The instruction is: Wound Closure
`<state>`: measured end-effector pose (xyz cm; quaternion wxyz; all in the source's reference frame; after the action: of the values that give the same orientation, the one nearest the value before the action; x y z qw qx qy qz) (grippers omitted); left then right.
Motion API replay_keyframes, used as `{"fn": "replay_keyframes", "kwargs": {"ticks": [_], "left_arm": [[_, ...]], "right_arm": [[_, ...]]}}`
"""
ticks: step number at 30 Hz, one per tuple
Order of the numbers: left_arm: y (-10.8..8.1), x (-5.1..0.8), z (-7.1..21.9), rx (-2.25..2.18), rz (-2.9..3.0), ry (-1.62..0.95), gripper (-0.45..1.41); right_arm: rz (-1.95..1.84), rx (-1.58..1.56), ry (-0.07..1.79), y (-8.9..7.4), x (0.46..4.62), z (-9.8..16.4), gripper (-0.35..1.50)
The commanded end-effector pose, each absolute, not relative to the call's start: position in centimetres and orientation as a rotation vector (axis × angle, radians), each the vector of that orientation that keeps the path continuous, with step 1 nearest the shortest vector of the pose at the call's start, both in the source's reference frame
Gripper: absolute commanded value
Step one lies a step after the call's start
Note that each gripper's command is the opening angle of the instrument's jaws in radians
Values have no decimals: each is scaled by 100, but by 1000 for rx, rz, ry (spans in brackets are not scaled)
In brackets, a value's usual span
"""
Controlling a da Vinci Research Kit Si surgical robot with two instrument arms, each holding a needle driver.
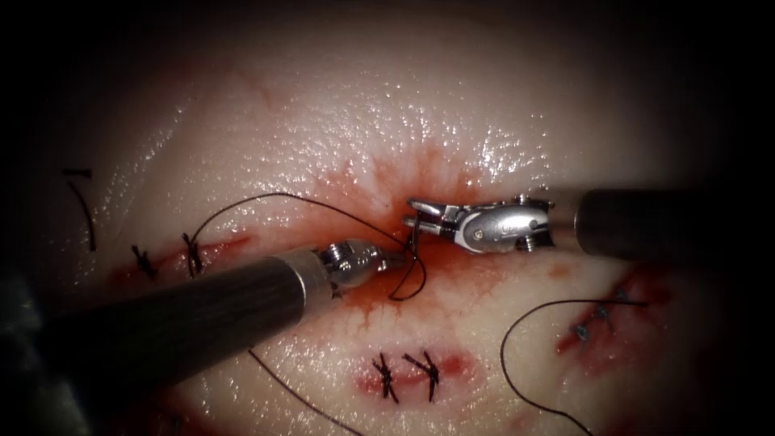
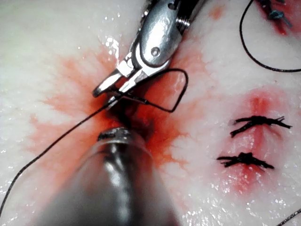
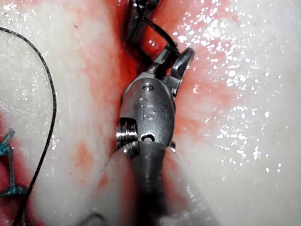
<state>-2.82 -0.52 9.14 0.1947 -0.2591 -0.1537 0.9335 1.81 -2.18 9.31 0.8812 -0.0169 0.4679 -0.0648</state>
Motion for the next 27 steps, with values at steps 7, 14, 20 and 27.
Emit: {"fn": "replay_keyframes", "kwargs": {"ticks": [7,14,20,27], "left_arm": [[-52,-288,921,-727,2616,-432,-15],[-52,-289,921,-727,2616,-432,-15],[-52,-289,921,-727,2616,-432,-13],[-52,-289,920,-727,2616,-432,-13]], "right_arm": [[-119,10,921,-232,178,956,-35],[-103,48,893,-225,154,962,-35],[-29,45,850,-220,141,971,-35],[26,125,823,-221,129,992,-35]]}}
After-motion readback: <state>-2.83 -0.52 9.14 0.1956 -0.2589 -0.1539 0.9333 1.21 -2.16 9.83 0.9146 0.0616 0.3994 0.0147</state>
